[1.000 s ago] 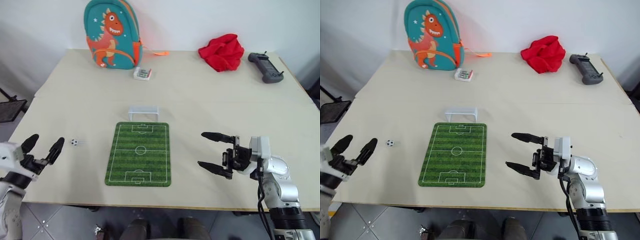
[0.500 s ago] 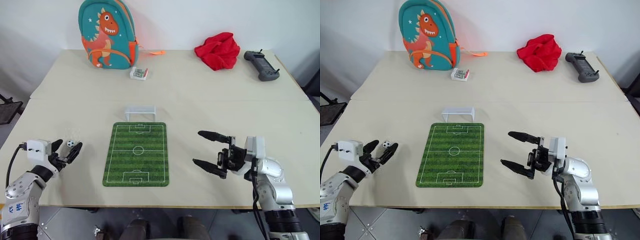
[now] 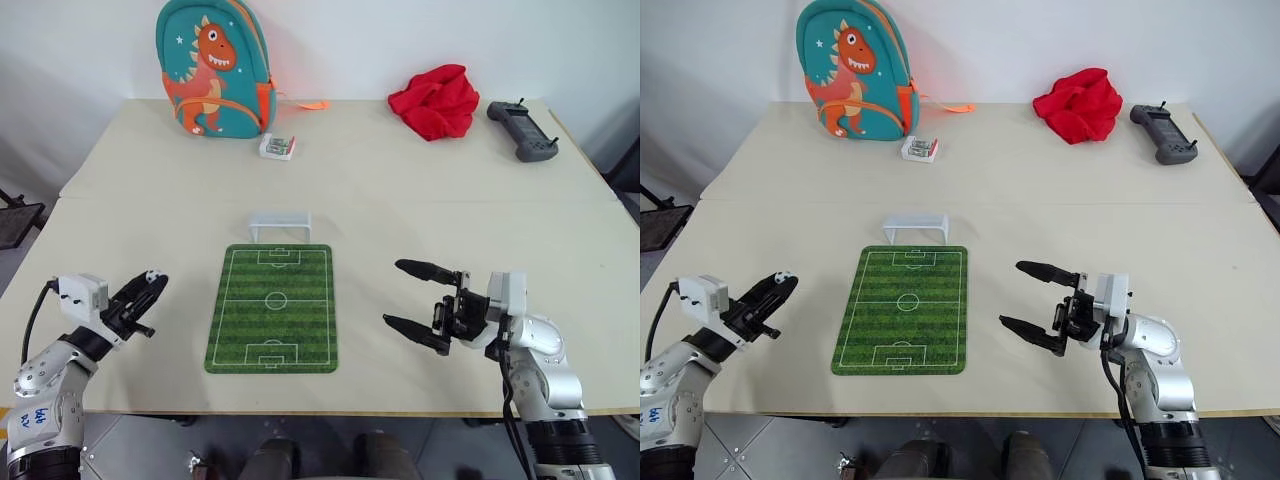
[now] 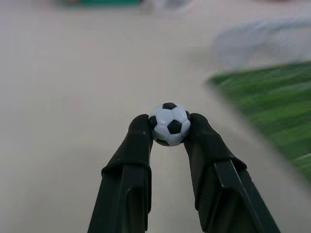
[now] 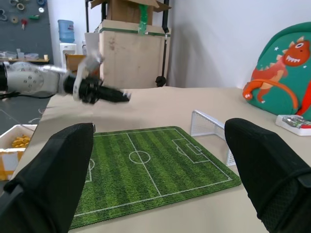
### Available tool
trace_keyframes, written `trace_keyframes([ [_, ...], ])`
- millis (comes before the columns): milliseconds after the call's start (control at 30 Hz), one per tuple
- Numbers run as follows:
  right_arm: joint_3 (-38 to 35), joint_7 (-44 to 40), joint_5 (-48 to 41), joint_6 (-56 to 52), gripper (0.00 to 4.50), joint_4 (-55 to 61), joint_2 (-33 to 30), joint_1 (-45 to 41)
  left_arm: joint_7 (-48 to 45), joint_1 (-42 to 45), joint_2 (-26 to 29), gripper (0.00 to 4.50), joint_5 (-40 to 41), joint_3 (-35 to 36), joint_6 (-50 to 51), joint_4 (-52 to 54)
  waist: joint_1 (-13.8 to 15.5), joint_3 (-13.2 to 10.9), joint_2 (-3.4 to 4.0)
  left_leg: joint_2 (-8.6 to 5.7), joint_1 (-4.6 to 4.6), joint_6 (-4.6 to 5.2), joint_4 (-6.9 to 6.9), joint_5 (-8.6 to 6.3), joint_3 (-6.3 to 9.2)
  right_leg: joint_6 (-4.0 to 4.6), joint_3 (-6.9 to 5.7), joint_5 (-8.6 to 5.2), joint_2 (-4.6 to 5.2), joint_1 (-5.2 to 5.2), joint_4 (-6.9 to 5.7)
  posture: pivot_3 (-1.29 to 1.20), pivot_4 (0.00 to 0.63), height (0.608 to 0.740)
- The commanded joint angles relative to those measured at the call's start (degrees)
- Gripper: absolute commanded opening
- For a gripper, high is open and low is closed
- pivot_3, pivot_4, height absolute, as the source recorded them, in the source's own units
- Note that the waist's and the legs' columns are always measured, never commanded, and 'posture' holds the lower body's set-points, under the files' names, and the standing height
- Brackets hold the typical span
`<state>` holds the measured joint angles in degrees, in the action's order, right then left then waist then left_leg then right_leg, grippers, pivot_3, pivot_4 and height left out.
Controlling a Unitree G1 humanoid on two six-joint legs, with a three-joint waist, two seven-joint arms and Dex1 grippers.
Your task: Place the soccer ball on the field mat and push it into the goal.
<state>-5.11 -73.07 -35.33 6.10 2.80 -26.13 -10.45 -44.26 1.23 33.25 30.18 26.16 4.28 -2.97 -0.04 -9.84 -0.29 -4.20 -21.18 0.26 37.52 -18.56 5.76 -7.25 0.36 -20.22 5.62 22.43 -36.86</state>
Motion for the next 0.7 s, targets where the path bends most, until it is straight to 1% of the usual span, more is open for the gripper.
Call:
trace_keyframes([
  [33, -2.72, -7.00, -2.53, -2.51, 4.50, 0.30, -6.96, 0.37, -13.58, -2.31, 7.61, 0.80, 4.29, -7.61, 5.33, 13.70, 0.09, -0.03, 0.03, 0.00, -0.01, 0.00, 0.01, 0.00, 0.00, 0.00, 0.00, 0.00, 0.00, -0.01, 0.01, 0.00, 0.150, 0.740],
  [67, -2.85, -8.75, -2.94, -3.23, 4.50, 0.07, -8.65, 0.55, -16.03, -2.66, 9.32, 0.80, 5.04, -9.64, 7.06, 16.34, 0.26, -0.07, 0.11, -0.01, -0.05, 0.01, 0.02, 0.00, 0.03, 0.00, -0.01, 0.00, 0.03, -0.02, 0.05, 0.00, 0.150, 0.740],
  [100, -2.30, -11.47, -2.99, -4.05, 4.50, -0.09, -10.99, 1.07, -18.88, -2.83, 11.11, 0.80, 3.98, -12.85, 7.30, 18.19, 0.31, -0.08, 0.15, -0.07, -0.05, 0.07, 0.03, 0.00, 0.03, 0.00, 0.00, 0.00, 0.12, -0.09, 0.13, 0.00, 0.150, 0.740],
  [167, -1.31, -16.21, -2.26, -4.18, 4.50, -0.40, -14.47, 1.89, -23.49, -2.60, 13.55, 0.80, -1.53, -19.53, 4.11, 18.70, 0.22, -0.04, 0.26, -0.07, 0.01, 0.11, -0.01, -0.02, 0.02, 0.00, -0.01, 0.00, 0.13, -0.20, 0.34, 0.00, 0.150, 0.740],
  [200, -0.35, -18.08, -1.49, -2.94, 4.50, -0.69, -16.14, 2.15, -24.35, -1.78, 13.60, 0.80, -4.66, -22.11, 1.12, 17.80, 0.16, -0.03, 0.31, -0.05, 0.07, 0.11, -0.07, -0.02, 0.02, 0.00, -0.02, 0.00, 0.10, -0.25, 0.40, 0.00, 0.150, 0.740],
  [267, 1.04, -19.36, -0.35, -0.57, 4.50, -2.04, -18.52, 2.52, -24.21, 0.21, 12.38, 0.80, -6.95, -25.42, 0.02, 16.42, -0.05, -0.03, 0.38, -0.01, 0.09, 0.08, -0.18, 0.00, 0.01, 0.01, -0.05, 0.00, 0.04, -0.23, 0.43, 0.00, 0.150, 0.740],
  [367, -0.14, -18.08, -0.13, -0.15, 4.50, -3.65, -17.97, 2.17, -23.73, 2.44, 11.18, 0.80, -10.91, -29.23, -2.10, 14.36, -0.18, -0.04, 0.36, 0.06, 0.02, 0.02, -0.21, 0.02, -0.03, 0.02, -0.02, -0.01, -0.08, -0.07, 0.34, 0.00, 0.150, 0.740],
  [567, -1.10, -14.62, -1.32, -1.32, 4.50, -0.77, -16.70, 4.23, -20.71, 4.07, 8.51, 0.80, -15.66, -31.79, -5.02, 11.00, 0.22, -0.05, 0.35, 0.02, -0.04, 0.02, -0.13, 0.03, -0.03, 0.01, -0.02, -0.01, -0.04, -0.06, 0.31, 0.00, 0.150, 0.740],
  [700, -1.88, -13.53, -1.32, -1.59, 4.50, 0.80, -16.16, 5.60, -19.47, 3.31, 7.82, 0.80, -15.54, -30.78, -5.26, 10.94, 0.35, -0.04, 0.35, 0.01, -0.05, 0.02, -0.07, 0.03, -0.02, 0.01, -0.02, -0.01, -0.04, -0.06, 0.28, 0.00, 0.150, 0.740],
])
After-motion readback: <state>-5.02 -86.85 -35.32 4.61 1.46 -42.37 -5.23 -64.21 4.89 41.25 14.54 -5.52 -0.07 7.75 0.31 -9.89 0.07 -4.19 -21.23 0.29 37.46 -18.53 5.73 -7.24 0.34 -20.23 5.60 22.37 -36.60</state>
